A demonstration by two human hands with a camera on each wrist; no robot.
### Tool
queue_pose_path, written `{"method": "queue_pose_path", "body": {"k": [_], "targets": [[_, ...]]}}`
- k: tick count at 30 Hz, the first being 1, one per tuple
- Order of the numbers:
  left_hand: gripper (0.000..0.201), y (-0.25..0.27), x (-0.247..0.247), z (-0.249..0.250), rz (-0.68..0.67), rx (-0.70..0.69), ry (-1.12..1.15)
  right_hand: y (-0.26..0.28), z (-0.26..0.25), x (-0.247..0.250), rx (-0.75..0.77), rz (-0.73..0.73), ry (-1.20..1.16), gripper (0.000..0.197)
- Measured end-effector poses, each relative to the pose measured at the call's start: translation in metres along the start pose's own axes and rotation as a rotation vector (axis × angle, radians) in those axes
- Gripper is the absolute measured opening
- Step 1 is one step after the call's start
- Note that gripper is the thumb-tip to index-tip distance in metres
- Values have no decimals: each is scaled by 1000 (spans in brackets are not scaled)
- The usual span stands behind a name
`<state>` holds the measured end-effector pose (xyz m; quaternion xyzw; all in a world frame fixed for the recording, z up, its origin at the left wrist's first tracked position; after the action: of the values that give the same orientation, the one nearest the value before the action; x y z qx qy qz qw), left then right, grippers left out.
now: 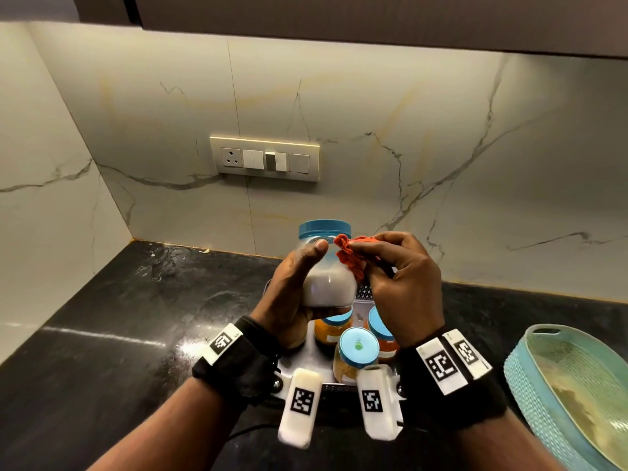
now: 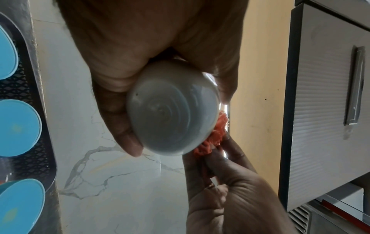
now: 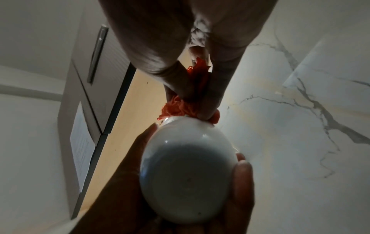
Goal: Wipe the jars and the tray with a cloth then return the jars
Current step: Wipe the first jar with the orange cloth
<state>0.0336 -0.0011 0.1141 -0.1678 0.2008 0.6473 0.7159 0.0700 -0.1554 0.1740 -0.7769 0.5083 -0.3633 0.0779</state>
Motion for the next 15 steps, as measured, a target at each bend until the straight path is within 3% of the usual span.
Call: {"method": "queue_pose_path", "body": {"k": [8,12,15], "targets": [[58,-2,0,-6,-35,34,-11,-1,9,1,-11,-80,-36,37],[59,-2,-2,-5,-42,34,-21,-1,3,6,-36,-40,-51,10],[61,-4,-4,-6,-37,25,-30,0,-1,4,-42,-37,62,18]]}}
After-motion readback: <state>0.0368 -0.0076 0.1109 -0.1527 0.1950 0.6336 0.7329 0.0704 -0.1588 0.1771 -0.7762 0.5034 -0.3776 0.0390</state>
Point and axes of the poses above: each hand's wrist, its own y-axis away from the middle knuckle, its own x-axis out of the back of the hand, z = x × y, the point moved 4 cm from there along -y, towards the middle knuckle, and after that the axes turned 14 degrees about -z, right-handed, at the moved point
